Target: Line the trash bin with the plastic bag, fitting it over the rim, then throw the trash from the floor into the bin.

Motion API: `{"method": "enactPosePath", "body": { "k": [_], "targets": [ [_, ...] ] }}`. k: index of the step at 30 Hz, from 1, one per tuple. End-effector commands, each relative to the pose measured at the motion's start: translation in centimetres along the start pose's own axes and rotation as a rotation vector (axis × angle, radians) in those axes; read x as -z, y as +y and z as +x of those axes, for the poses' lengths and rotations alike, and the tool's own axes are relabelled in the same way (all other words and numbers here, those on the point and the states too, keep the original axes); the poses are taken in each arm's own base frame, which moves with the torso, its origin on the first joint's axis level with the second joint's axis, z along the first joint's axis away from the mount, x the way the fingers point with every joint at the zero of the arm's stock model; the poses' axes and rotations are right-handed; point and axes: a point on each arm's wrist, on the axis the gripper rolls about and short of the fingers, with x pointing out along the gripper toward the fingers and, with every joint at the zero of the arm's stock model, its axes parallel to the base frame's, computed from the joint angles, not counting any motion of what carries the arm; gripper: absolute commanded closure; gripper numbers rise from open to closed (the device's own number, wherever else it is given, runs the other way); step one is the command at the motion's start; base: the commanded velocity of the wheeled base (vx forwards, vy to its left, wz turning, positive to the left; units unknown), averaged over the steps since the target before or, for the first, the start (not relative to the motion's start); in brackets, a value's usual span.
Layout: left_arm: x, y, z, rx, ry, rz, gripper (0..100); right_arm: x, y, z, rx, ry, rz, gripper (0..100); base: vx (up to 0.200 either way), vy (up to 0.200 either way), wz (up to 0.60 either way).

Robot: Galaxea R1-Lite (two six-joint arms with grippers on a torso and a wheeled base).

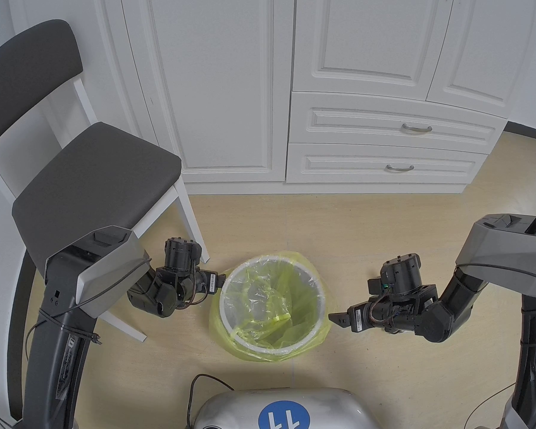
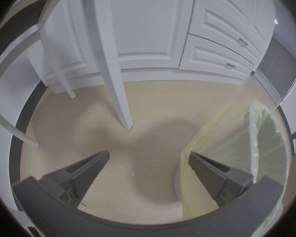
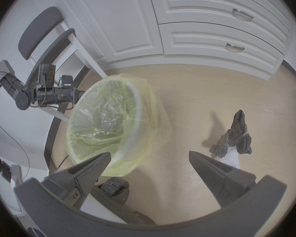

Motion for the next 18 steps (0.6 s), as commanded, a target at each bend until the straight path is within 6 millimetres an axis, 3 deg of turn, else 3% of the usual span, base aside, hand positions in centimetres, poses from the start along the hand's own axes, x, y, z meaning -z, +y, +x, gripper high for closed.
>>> {"method": "enactPosePath", "body": {
  "k": [1, 18],
  "targets": [
    [0.7, 0.8, 2.0, -0.019, -0.022, -0.024, 0, 0.1, -0.9, 1.0, 0.014, -0.02, 0.016, 0, 0.0, 0.0, 0.0],
    [0.9, 1.6, 2.8, -0.027, 0.034, -0.045, 0, 1.5, -2.6, 4.0, 0.043, -0.018, 0.063, 0, 0.0, 0.0, 0.0]
  ]
}}
